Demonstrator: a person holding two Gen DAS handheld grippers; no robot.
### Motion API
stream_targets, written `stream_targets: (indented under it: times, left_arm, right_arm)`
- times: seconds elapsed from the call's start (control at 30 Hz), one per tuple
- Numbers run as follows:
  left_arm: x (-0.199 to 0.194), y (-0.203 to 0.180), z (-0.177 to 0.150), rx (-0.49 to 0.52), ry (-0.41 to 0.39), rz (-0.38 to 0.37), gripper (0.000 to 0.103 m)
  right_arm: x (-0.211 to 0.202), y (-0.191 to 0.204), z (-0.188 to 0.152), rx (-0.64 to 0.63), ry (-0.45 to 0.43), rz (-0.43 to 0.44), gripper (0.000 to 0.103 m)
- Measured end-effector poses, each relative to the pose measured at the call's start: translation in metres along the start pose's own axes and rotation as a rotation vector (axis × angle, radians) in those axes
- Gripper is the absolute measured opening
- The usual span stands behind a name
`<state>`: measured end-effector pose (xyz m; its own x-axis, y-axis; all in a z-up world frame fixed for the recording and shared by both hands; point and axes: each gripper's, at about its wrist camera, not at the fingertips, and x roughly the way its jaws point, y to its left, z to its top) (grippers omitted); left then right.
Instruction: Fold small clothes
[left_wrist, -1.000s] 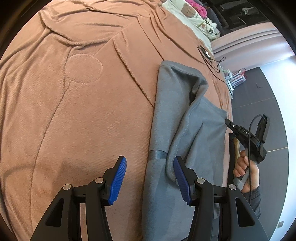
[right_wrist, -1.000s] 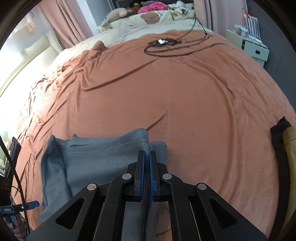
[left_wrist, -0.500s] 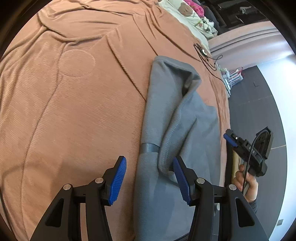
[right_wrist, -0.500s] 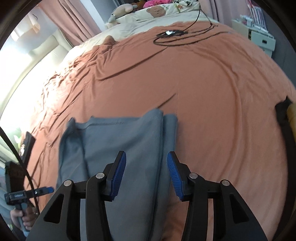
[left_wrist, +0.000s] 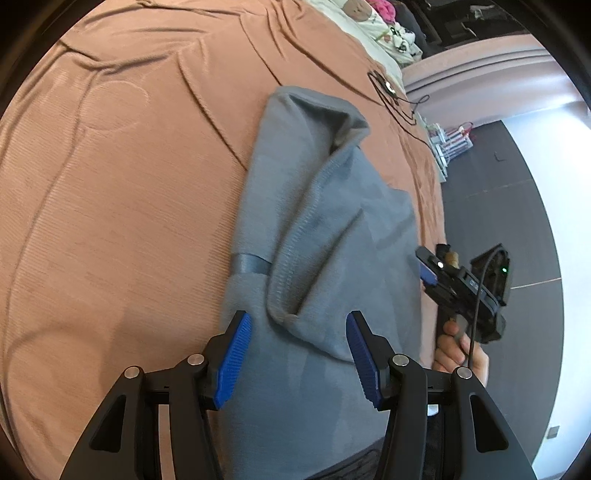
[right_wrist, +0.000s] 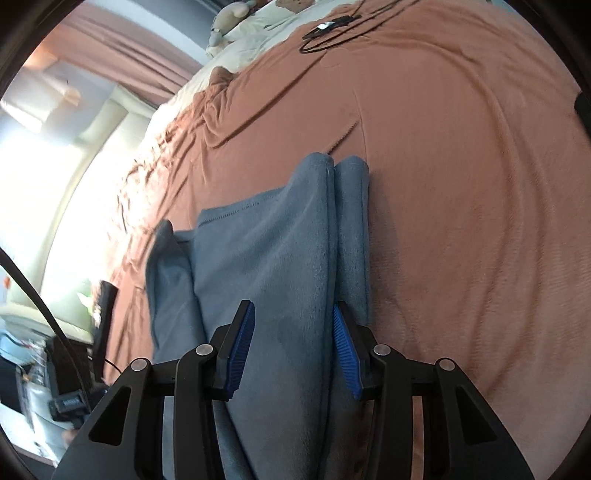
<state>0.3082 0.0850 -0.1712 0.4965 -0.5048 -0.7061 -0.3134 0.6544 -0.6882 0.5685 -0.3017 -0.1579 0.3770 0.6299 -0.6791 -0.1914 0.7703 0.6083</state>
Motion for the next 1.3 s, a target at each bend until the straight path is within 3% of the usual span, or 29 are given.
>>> stream_targets:
  times: [0.07, 0.13, 0.6, 0.7, 0.8, 0.9, 1.1, 1.3]
  left_arm:
    - [0.002, -0.002, -0.003, 0.000, 0.010, 0.005, 0.055]
    - [0.003, -0.003, -0.006, 0.003, 0.015, 0.016, 0.055]
    - [0.024, -0.012, -0.002, -0.001, 0.028, 0.022, 0.055]
    - [0.025, -0.011, 0.001, -0.015, 0.016, 0.020, 0.048]
    - [0.021, -0.011, 0.004, -0.012, 0.004, 0.009, 0.042]
    - [0.019, -0.011, 0.006, -0.014, 0.001, -0.010, 0.042]
    - [0.020, -0.014, 0.005, -0.016, 0.005, -0.016, 0.042]
    - [0.022, -0.014, 0.009, -0.024, 0.016, -0.013, 0.042]
  right_arm:
    - [0.001, -0.009, 0.001, 0.016, 0.001, 0.008, 0.025]
    - [0.001, -0.014, 0.000, 0.015, 0.005, -0.010, 0.003]
    - [-0.055, -0.032, -0.014, 0.011, -0.102, -0.051, 0.000]
    - [-0.038, -0.027, -0.022, 0.012, -0.078, -0.072, 0.000]
    - [-0.027, -0.019, -0.017, 0.030, -0.049, -0.020, 0.004]
    - [-0.025, -0.019, -0.005, 0.030, -0.034, 0.015, 0.006]
    - [-0.006, -0.025, 0.024, 0.031, -0.007, 0.001, 0.006]
    - [0.004, -0.031, 0.047, 0.067, -0.028, 0.012, 0.006]
